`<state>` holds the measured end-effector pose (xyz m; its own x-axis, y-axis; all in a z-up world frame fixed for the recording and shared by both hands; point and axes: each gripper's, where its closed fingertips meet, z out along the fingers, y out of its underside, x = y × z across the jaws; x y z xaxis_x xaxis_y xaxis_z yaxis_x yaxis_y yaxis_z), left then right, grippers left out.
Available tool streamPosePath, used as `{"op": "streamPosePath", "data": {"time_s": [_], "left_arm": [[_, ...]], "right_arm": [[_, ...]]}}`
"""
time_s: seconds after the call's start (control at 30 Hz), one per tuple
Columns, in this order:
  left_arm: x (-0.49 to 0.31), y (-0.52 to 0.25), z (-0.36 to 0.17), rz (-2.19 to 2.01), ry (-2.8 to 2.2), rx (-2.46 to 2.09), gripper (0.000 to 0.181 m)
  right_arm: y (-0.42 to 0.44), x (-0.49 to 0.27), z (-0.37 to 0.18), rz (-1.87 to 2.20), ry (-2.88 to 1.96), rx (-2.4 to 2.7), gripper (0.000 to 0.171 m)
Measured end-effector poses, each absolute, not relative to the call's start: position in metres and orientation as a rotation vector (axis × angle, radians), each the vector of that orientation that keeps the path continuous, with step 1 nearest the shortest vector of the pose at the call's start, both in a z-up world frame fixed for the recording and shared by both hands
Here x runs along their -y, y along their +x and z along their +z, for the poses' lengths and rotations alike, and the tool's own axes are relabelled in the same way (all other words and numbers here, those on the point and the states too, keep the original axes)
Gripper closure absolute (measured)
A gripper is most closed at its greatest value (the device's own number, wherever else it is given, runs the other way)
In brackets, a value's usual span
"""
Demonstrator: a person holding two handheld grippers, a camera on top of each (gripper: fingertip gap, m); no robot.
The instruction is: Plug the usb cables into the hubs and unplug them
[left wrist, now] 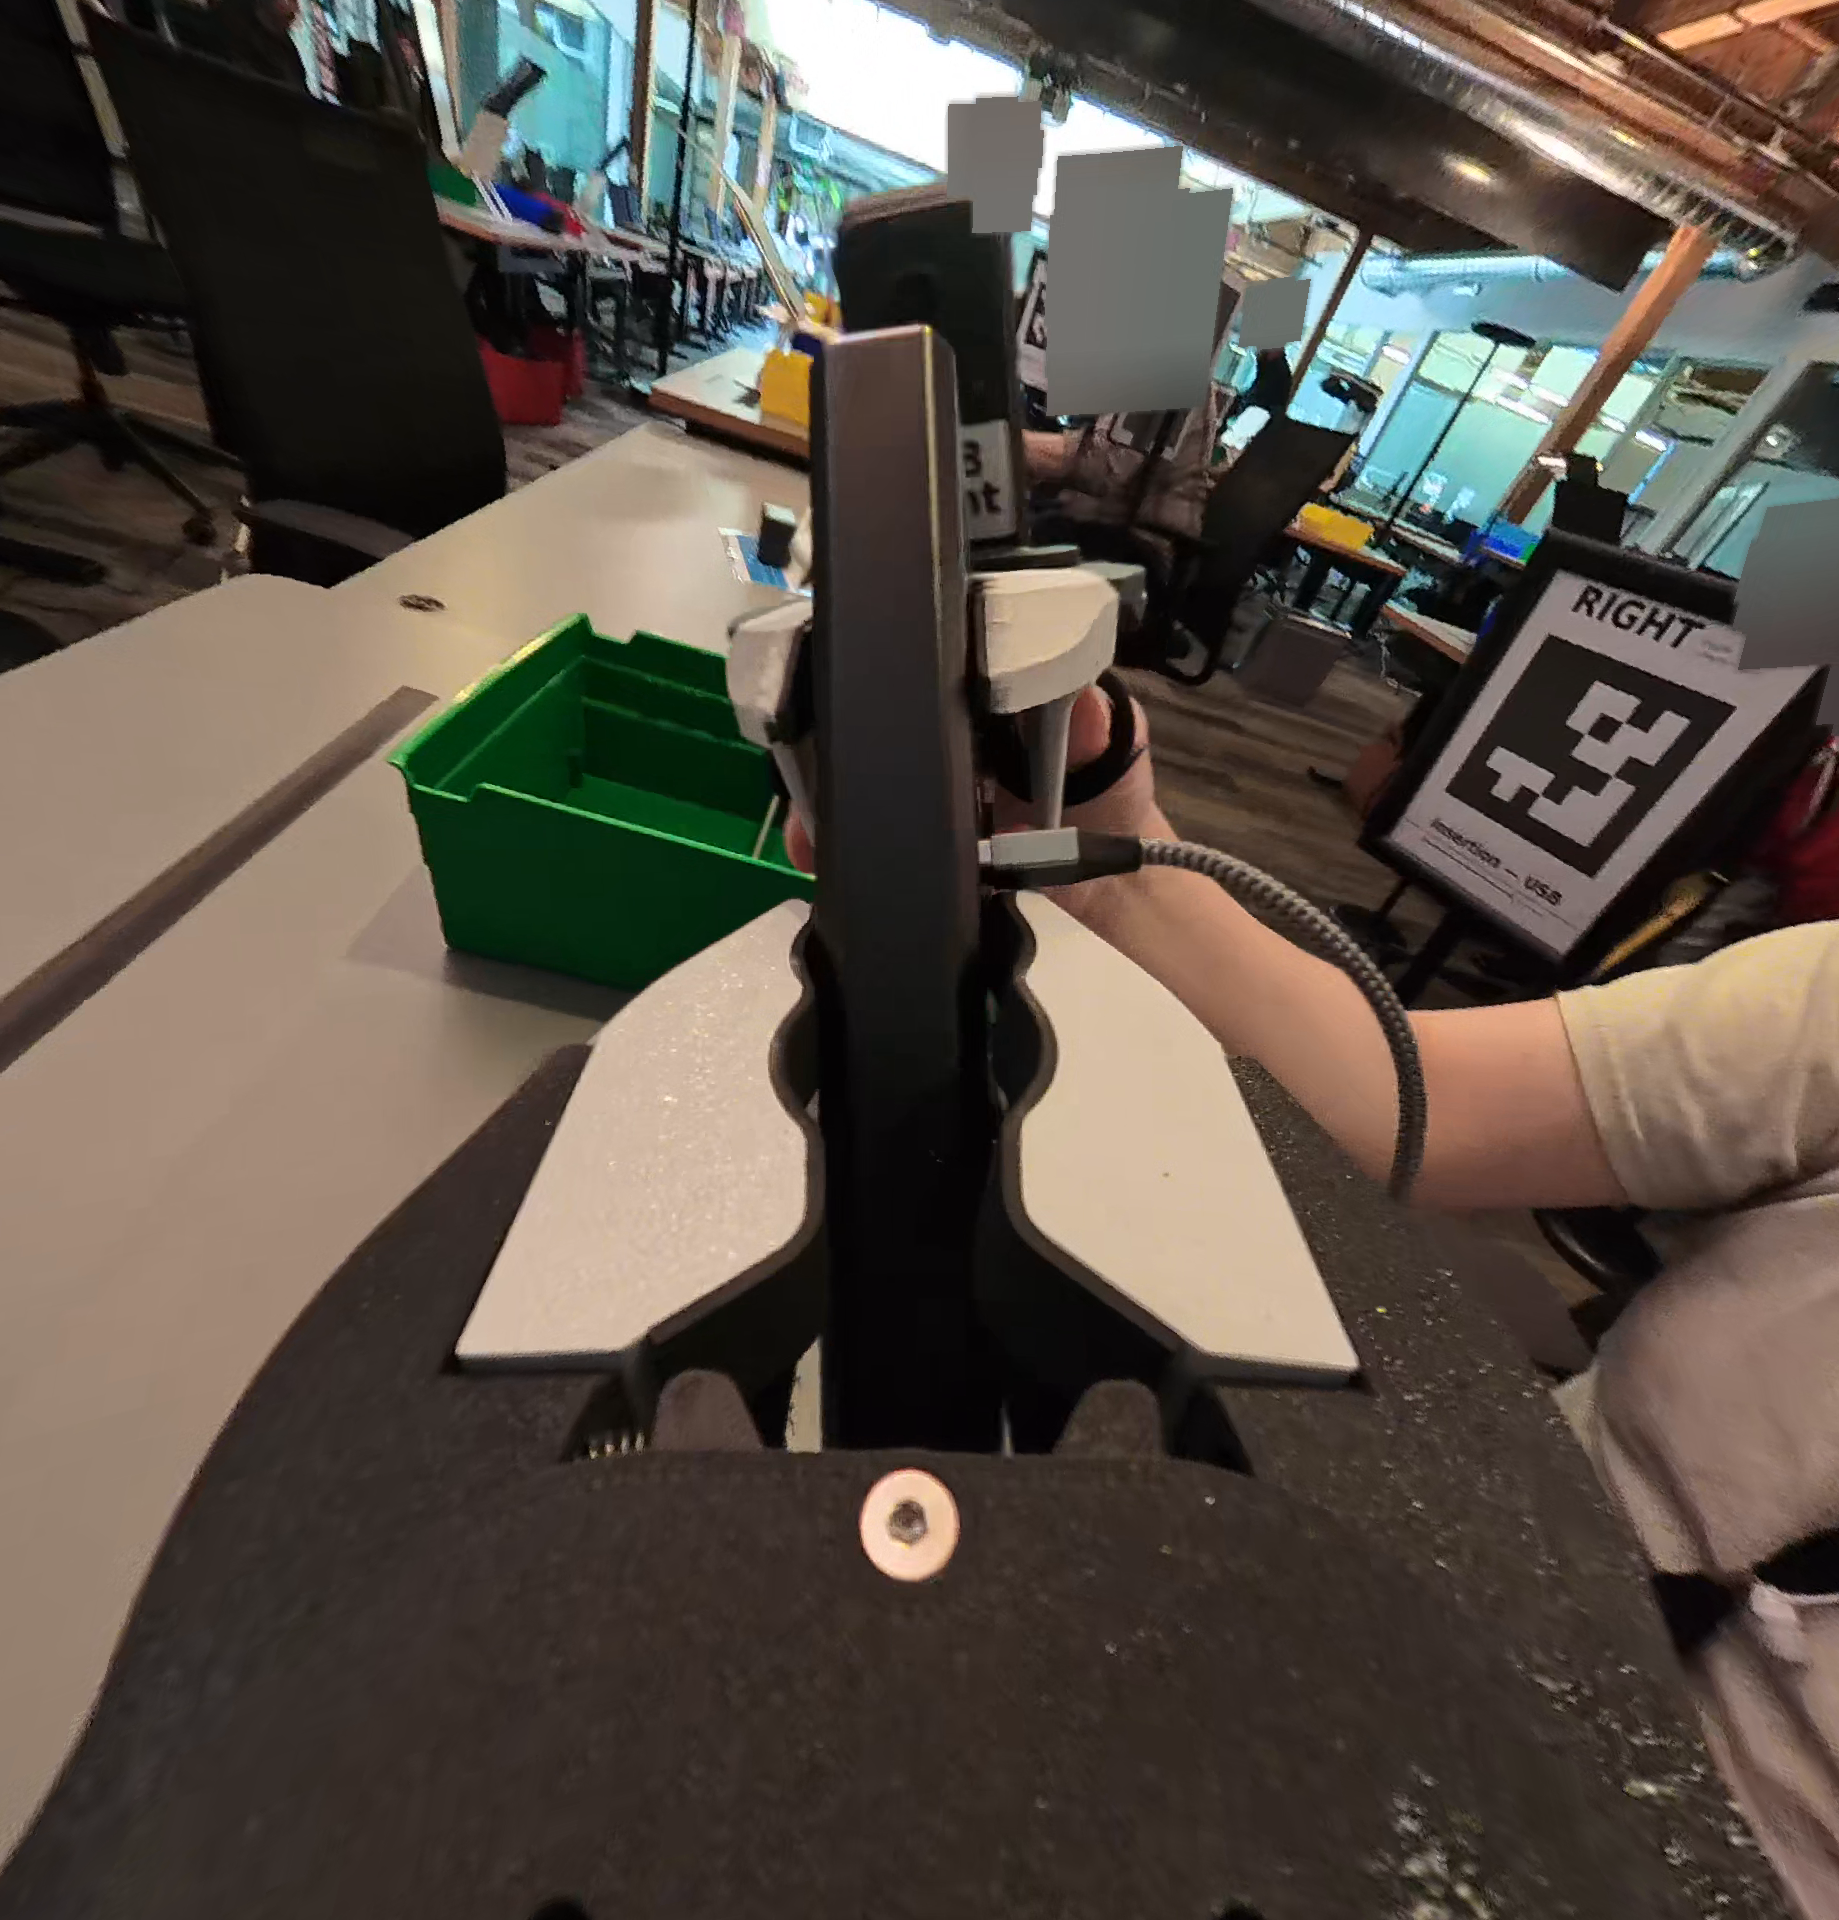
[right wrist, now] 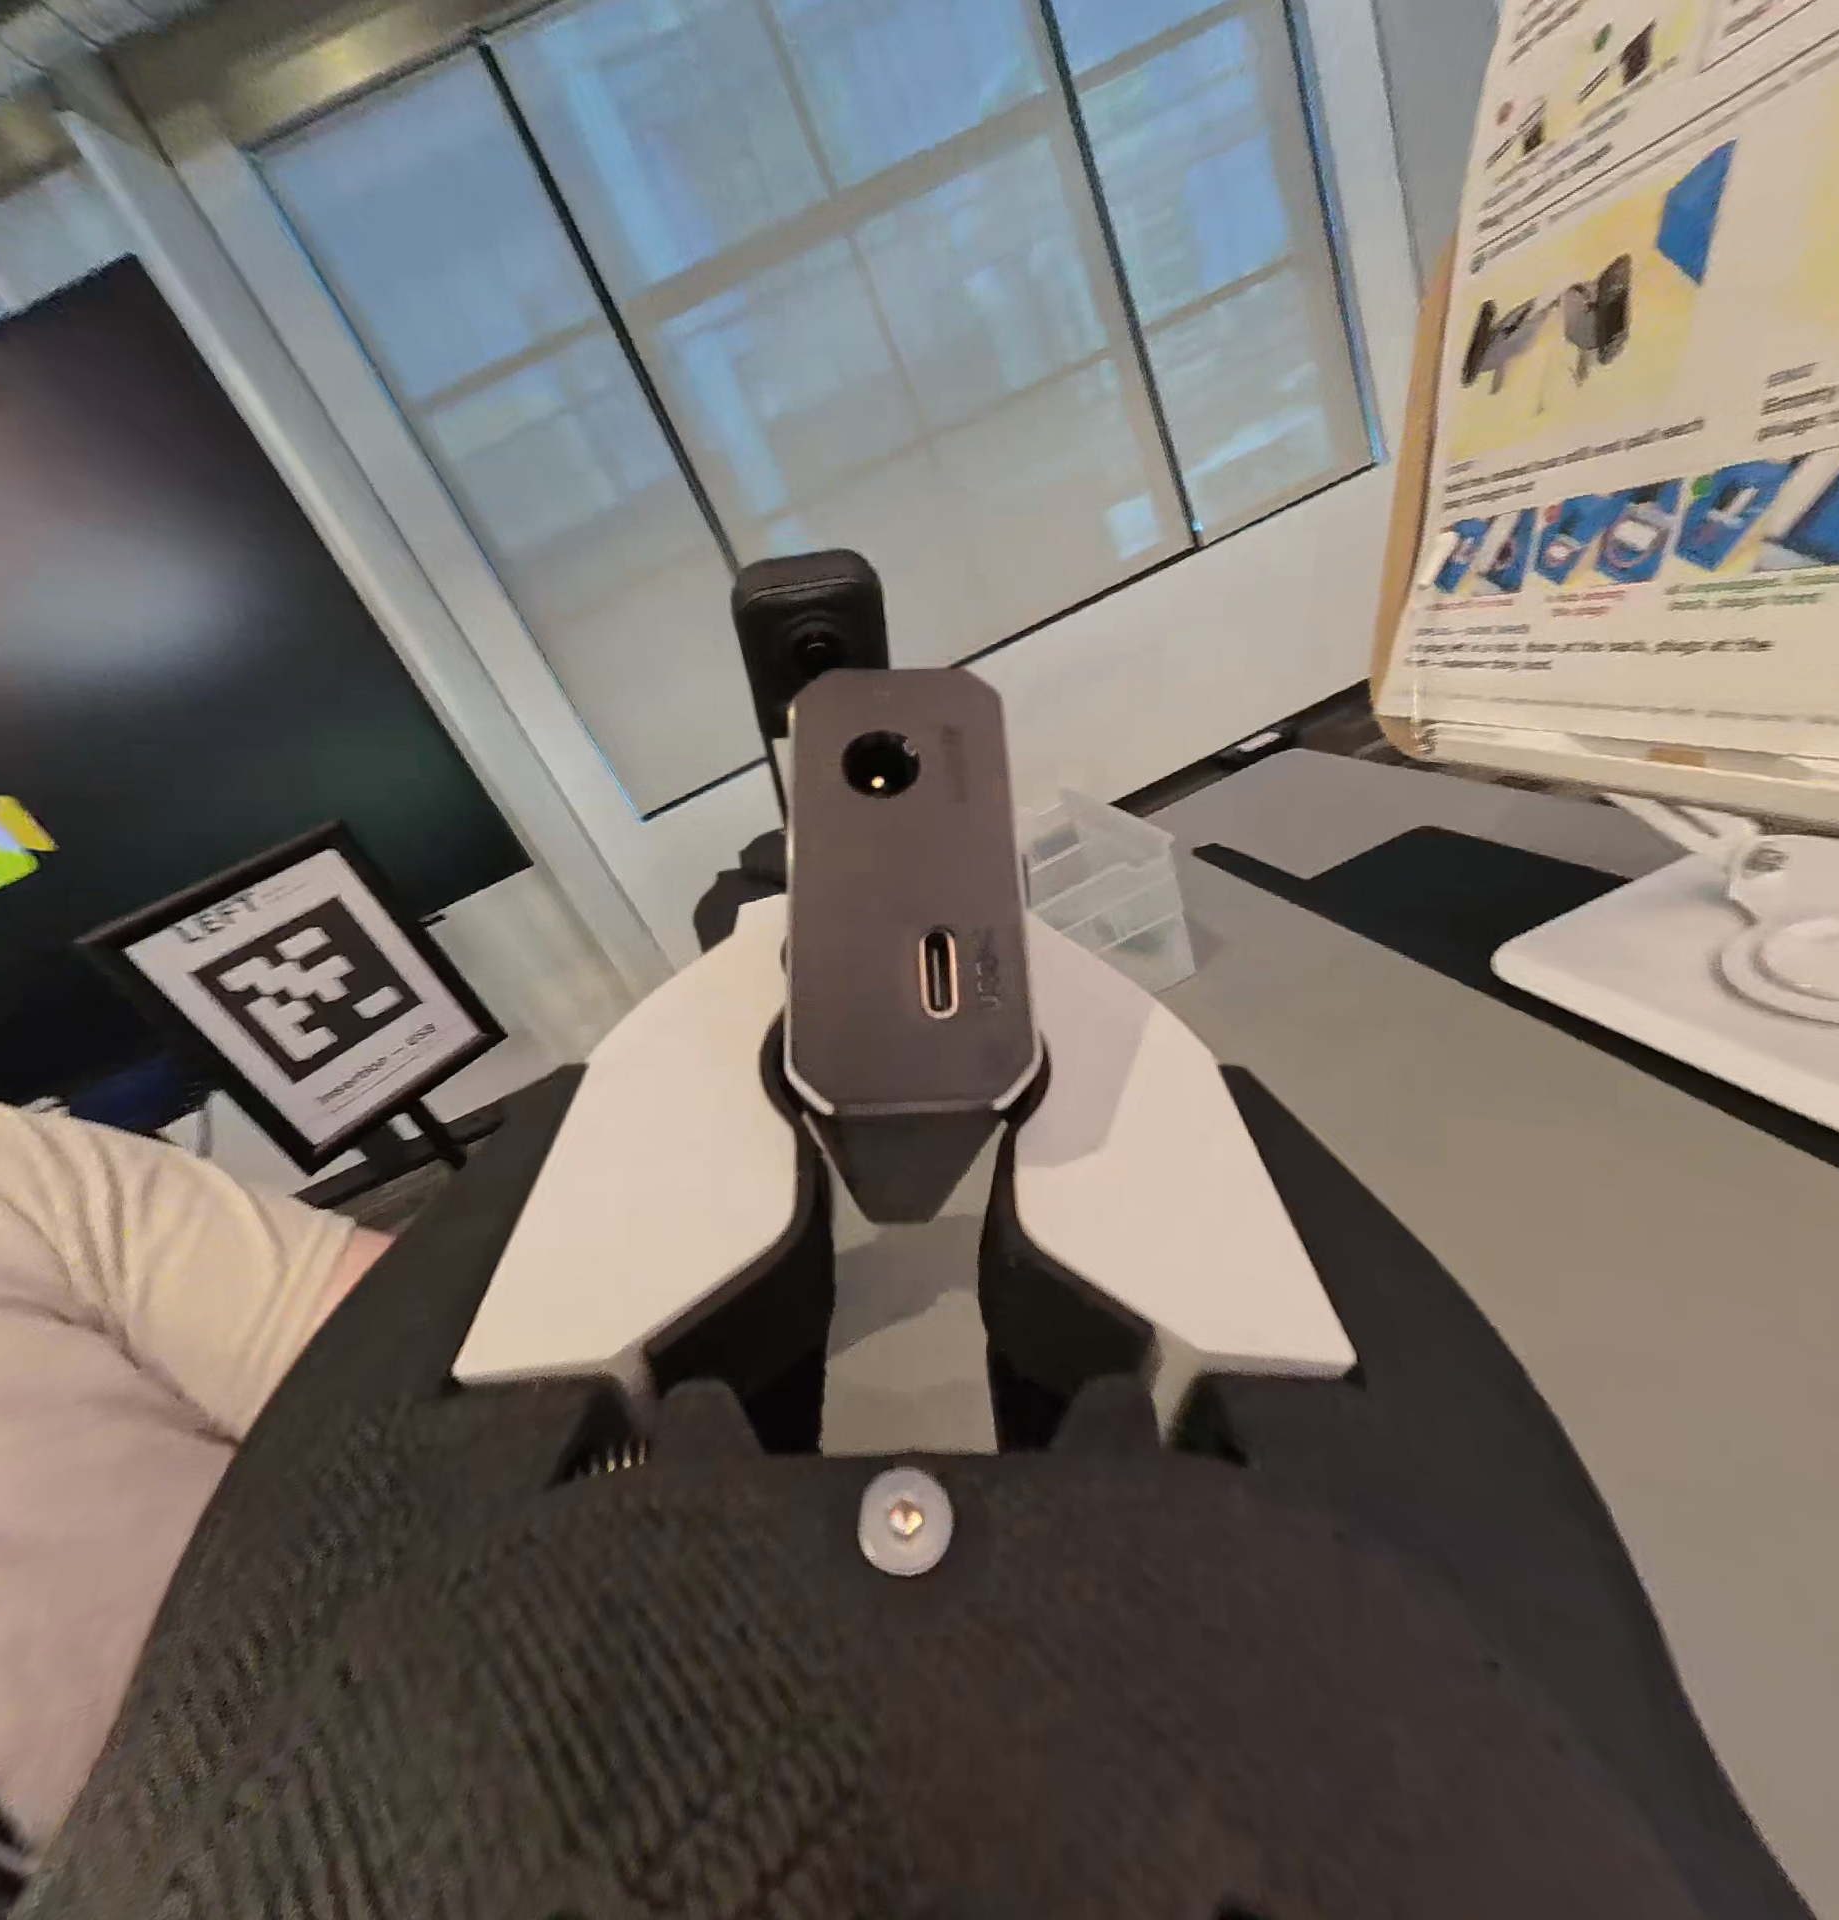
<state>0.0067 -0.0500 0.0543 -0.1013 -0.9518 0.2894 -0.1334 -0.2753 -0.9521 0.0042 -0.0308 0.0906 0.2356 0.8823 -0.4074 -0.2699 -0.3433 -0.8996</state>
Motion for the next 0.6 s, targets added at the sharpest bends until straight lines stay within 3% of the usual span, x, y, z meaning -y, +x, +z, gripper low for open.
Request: {"op": "streamPosePath", "data": {"time_s": [0.03,0.1,0.3,0.53,0.6], "left_arm": [[0.044,0.001,0.052,-1.437,-1.485,-1.210,0.150],[0.029,-0.021,0.044,-1.384,-1.618,-1.131,0.121],[0.076,-0.071,0.030,-1.305,-1.713,-1.142,0.119],[0.131,-0.018,-0.061,-0.912,-1.750,-1.419,0.105],[0.133,-0.004,-0.075,-0.957,-1.738,-1.406,0.116]], "right_arm": [[0.007,0.028,0.091,1.306,-1.444,0.608,0.141],[0.018,0.024,0.092,1.218,-1.469,0.580,0.141],[0.050,0.019,0.098,1.074,-1.500,0.552,0.141],[0.055,0.024,0.100,1.038,-1.513,0.571,0.141],[0.054,0.027,0.102,1.020,-1.517,0.584,0.141]]}}
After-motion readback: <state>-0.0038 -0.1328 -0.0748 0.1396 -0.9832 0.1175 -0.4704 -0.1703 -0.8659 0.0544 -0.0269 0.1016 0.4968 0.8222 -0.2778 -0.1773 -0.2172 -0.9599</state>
